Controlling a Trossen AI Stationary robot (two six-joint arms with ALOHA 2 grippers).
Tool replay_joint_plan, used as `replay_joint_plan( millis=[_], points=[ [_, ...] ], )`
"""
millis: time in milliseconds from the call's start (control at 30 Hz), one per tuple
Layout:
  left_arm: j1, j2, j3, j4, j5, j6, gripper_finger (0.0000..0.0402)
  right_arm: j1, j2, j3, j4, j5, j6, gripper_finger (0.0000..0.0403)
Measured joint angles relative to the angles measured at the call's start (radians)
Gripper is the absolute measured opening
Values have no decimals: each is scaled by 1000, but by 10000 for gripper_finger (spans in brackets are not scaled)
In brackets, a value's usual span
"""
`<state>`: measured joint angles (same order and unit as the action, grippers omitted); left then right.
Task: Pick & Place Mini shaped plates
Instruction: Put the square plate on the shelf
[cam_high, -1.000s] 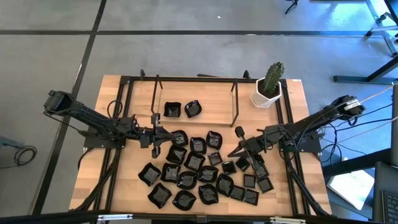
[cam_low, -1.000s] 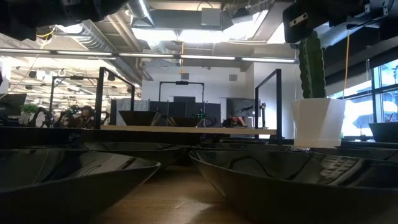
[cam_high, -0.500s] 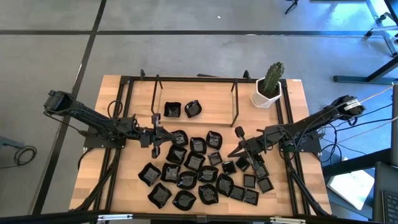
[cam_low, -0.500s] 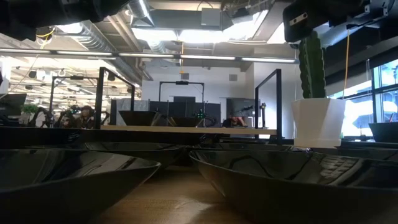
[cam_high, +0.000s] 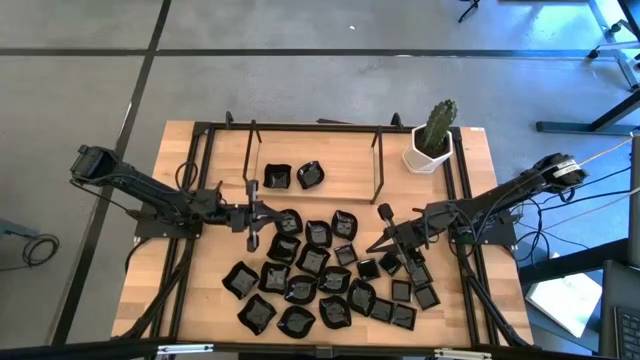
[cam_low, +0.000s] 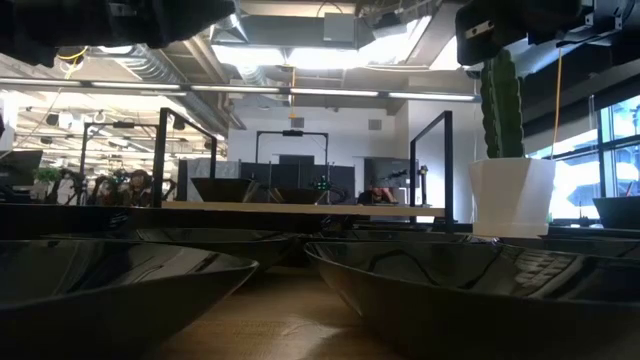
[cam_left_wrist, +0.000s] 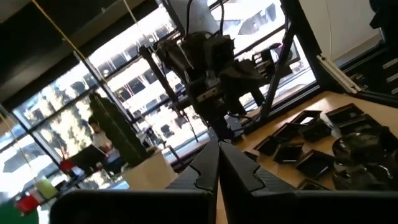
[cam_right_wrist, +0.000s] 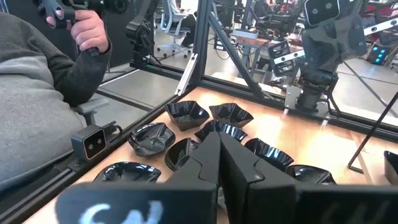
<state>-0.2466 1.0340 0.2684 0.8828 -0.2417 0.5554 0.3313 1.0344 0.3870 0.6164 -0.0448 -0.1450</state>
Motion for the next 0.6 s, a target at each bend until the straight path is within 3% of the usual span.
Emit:
replay_joint_plan(
  millis=[600],
  points=[
    [0,0,0,4,8,-79,10,0,0,0,-12,0,-69,8]
  ],
)
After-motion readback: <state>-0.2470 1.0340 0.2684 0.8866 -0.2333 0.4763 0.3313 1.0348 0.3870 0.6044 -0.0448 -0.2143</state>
